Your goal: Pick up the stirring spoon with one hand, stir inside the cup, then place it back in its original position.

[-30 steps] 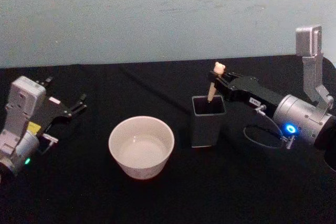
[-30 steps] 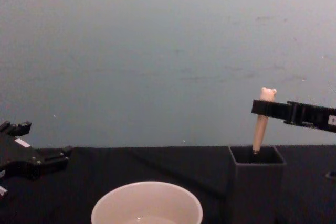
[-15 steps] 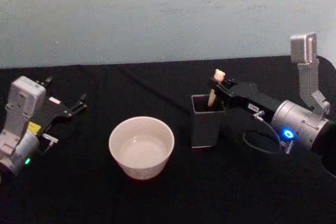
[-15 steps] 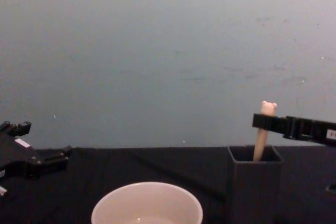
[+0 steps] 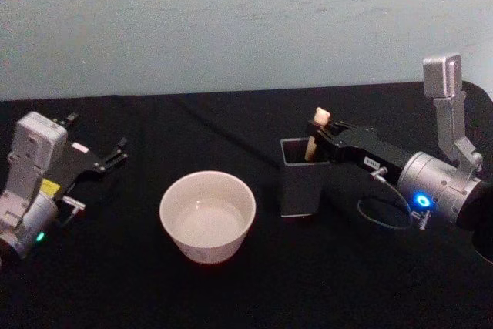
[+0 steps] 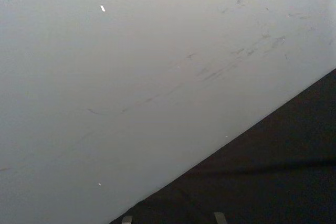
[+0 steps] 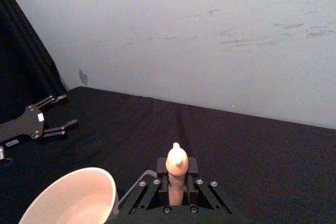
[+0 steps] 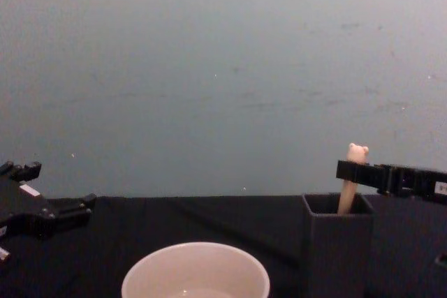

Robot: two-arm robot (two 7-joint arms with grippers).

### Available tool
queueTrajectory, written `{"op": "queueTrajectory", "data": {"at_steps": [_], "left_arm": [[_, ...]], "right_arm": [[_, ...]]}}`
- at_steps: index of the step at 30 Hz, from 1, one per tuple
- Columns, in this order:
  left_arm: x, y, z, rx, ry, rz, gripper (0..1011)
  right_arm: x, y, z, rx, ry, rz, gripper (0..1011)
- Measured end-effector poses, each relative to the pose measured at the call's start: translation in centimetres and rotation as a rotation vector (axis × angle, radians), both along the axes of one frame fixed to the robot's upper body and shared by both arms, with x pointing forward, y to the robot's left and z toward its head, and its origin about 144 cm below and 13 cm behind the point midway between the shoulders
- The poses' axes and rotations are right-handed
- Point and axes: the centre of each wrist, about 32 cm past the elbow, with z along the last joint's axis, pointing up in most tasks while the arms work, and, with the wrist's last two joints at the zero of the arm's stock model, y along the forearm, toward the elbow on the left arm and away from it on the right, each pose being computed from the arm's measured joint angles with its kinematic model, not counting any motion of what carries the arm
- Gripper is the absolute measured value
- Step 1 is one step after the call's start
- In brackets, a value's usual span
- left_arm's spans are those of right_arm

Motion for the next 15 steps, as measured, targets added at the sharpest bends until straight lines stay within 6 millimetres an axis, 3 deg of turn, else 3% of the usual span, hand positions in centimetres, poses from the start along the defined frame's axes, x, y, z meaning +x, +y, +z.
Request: {"op": "queueTrajectory", "data": {"at_steps": [15], "left_arm": [[0.00, 0.00, 0.00, 0.000, 0.000, 0.000, 1001]], "right_arm": [[0.01, -0.03, 0.02, 0.000, 0.000, 0.001, 204]]}}
